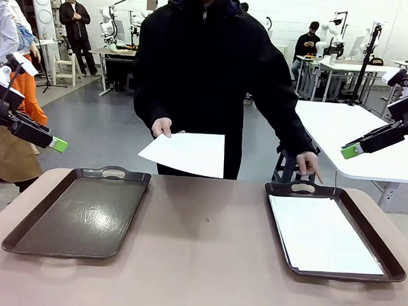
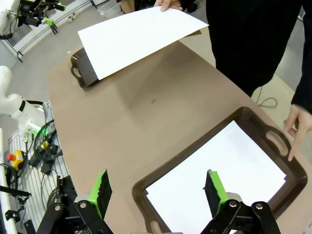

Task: Sort the A4 documents.
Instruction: Receive the A4 Paper.

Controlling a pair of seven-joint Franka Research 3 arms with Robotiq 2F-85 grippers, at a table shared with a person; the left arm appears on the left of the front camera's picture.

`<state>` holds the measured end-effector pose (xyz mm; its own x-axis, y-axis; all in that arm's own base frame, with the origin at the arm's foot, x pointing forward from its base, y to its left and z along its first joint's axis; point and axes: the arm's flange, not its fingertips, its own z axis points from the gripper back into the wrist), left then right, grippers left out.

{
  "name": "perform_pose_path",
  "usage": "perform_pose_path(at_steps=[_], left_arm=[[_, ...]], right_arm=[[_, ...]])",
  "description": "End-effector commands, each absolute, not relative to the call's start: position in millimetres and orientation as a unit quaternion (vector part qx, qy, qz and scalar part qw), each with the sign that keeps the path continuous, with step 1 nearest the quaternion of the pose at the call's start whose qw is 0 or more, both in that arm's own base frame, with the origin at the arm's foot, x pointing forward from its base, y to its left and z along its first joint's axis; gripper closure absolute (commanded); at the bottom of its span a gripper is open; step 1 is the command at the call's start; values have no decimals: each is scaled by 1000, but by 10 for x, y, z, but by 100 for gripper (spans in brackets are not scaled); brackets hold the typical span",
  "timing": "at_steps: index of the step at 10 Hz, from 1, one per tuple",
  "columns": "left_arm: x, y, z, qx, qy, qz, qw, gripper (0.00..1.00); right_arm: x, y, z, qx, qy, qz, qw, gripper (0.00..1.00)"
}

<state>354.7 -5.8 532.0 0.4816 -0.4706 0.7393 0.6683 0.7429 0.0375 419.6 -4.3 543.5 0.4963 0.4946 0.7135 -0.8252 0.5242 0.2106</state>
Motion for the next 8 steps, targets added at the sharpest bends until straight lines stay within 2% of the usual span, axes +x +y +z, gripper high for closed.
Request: perform_pose_path(at_steps=[1, 6, 8], left_arm=[[3554, -46, 5308, -131, -384, -334, 850, 0], [3554, -46, 5308, -131, -384, -334, 850, 0], [3554, -46, 5308, -131, -384, -334, 850, 0]], right_arm=[[4190, -54, 5436, 280, -304, 406, 815, 0], [4196, -43, 5435, 276, -300, 402, 820, 0], [4485, -26, 5343, 303, -280, 353, 840, 0]])
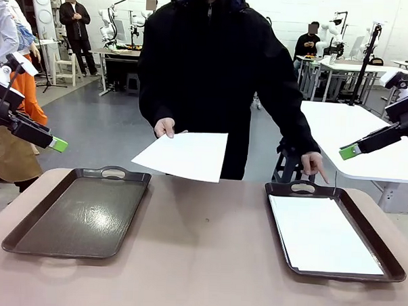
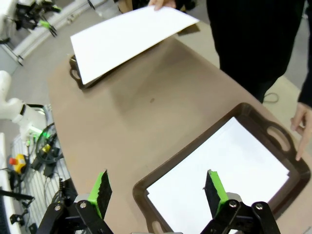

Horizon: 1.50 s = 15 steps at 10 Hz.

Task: Sort the A4 documents.
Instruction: Receive the A4 Paper.

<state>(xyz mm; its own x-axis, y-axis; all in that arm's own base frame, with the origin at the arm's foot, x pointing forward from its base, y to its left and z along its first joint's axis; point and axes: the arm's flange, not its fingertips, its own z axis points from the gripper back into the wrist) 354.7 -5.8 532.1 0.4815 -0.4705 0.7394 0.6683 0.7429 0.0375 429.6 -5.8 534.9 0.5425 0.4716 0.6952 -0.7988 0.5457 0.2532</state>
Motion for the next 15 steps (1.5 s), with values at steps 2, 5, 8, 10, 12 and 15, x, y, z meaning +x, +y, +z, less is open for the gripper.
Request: perform_pose_path(at_steps=[2, 5, 8, 10, 12, 15], left_arm=[[3554, -46, 5308, -131, -384, -334, 850, 0], [3554, -46, 5308, -131, -384, -334, 850, 0], [3554, -46, 5308, -131, -384, -334, 850, 0], [3554, -46, 5308, -131, -384, -334, 850, 0], [3554, -46, 5308, -131, -384, -334, 850, 0], [3554, -46, 5308, -131, -384, -334, 850, 0]], right_arm=[[4668, 193, 5288, 334, -273, 322, 843, 0], [4848, 704, 5012, 462, -238, 226, 824, 0], [4838, 1205, 4577, 536, -174, 127, 816, 0], [4840, 1464, 4361, 558, -145, 83, 813, 0], [4945, 1719, 4178, 583, -113, 49, 803, 0], [4986, 2076, 3991, 621, -101, 33, 776, 0]])
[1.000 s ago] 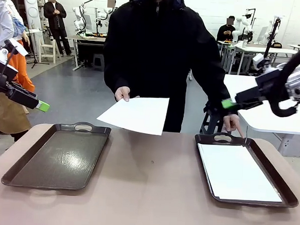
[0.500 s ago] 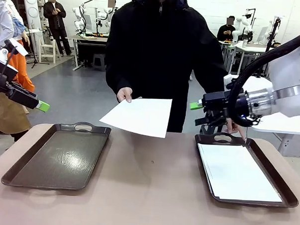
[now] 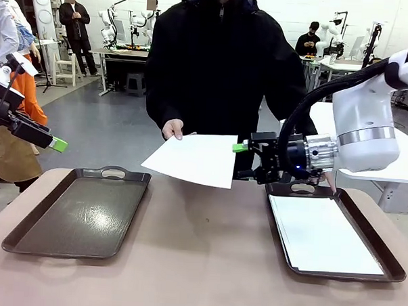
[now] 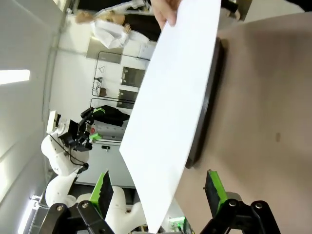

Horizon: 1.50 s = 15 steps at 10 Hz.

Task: Sort the A4 documents.
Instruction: Receive the A4 Paper.

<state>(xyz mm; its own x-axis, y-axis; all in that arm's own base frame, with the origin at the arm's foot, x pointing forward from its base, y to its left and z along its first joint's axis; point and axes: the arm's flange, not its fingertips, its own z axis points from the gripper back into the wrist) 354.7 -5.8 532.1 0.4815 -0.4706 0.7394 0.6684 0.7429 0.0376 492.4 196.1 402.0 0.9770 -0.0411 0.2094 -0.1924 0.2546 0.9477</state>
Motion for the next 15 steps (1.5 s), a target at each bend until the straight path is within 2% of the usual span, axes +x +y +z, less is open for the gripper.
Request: perform_pose_path(at_steps=[1, 5, 8, 9, 10, 11, 12, 13, 14, 15], left_arm=[[3554, -46, 5308, -131, -384, -334, 850, 0], [3554, -46, 5308, -131, -384, -334, 850, 0], [3554, -46, 5308, -131, -384, -334, 850, 0], [3554, -46, 5308, -131, -384, -334, 850, 0], [3554, -46, 5308, -131, -384, -334, 850, 0], [3554, -46, 5308, -131, -384, -334, 850, 0], [3554, -46, 5308, -131, -384, -334, 850, 0], [3554, -46, 5308, -131, -384, -334, 850, 0], [3554, -46, 5308, -131, -384, -334, 850, 0], [3554, -46, 5308, -131, -384, -334, 850, 0]], right_arm=[[5031, 2146, 3923, 628, -99, 19, 772, 0], [5122, 2264, 3799, 659, -105, -5, 745, 0], [5151, 2256, 3770, 653, -118, 6, 748, 3], [5159, 2263, 3774, 648, -119, 12, 752, 18], [5174, 2263, 3779, 649, -118, 15, 752, 21], [5190, 2268, 3783, 649, -117, 15, 752, 36], [5200, 2263, 3785, 649, -117, 16, 752, 39], [5223, 2244, 3784, 649, -118, 13, 752, 55], [5239, 2226, 3781, 648, -118, 12, 752, 57], [5256, 2208, 3764, 649, -115, 8, 752, 73]])
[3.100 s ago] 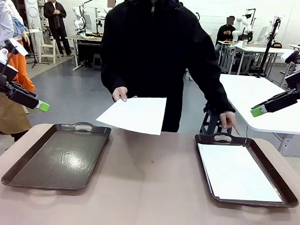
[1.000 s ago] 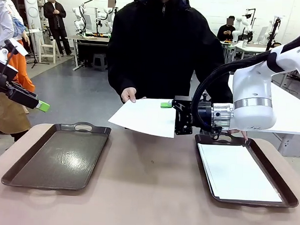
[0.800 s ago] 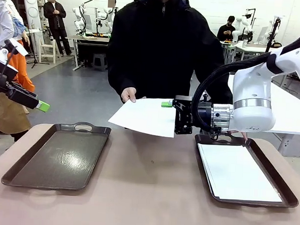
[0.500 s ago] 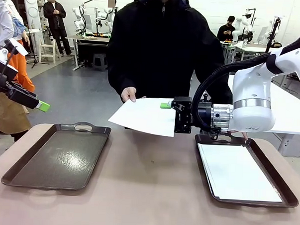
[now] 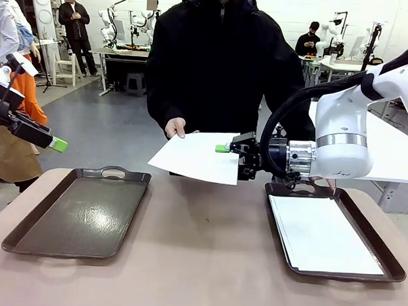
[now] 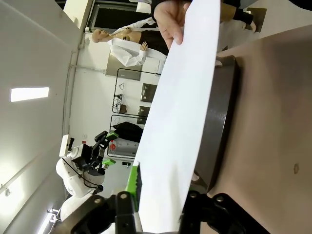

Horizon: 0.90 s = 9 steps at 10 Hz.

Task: Sort the A4 documents.
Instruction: Receive the A4 Paper.

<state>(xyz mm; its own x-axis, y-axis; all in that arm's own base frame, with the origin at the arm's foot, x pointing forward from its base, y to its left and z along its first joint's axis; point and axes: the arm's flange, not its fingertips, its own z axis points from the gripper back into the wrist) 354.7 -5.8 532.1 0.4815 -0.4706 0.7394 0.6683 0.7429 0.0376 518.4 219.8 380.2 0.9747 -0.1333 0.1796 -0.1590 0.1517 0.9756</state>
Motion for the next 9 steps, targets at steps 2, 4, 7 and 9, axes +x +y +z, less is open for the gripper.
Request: perform_pose_path(at_steps=[2, 4, 7, 9], left_arm=[[3554, -46, 5308, -131, -384, -334, 850, 0], [3554, -46, 5308, -131, -384, -334, 850, 0], [3554, -46, 5308, -131, -384, -334, 850, 0], [3554, -46, 5308, -131, -384, -334, 850, 0]], right_arm=[[5278, 2182, 3756, 649, -115, 5, 752, 91], [5289, 2169, 3749, 649, -113, 5, 753, 100], [5300, 2152, 3741, 650, -109, 8, 752, 100], [5300, 2139, 3735, 651, -109, 10, 751, 100]])
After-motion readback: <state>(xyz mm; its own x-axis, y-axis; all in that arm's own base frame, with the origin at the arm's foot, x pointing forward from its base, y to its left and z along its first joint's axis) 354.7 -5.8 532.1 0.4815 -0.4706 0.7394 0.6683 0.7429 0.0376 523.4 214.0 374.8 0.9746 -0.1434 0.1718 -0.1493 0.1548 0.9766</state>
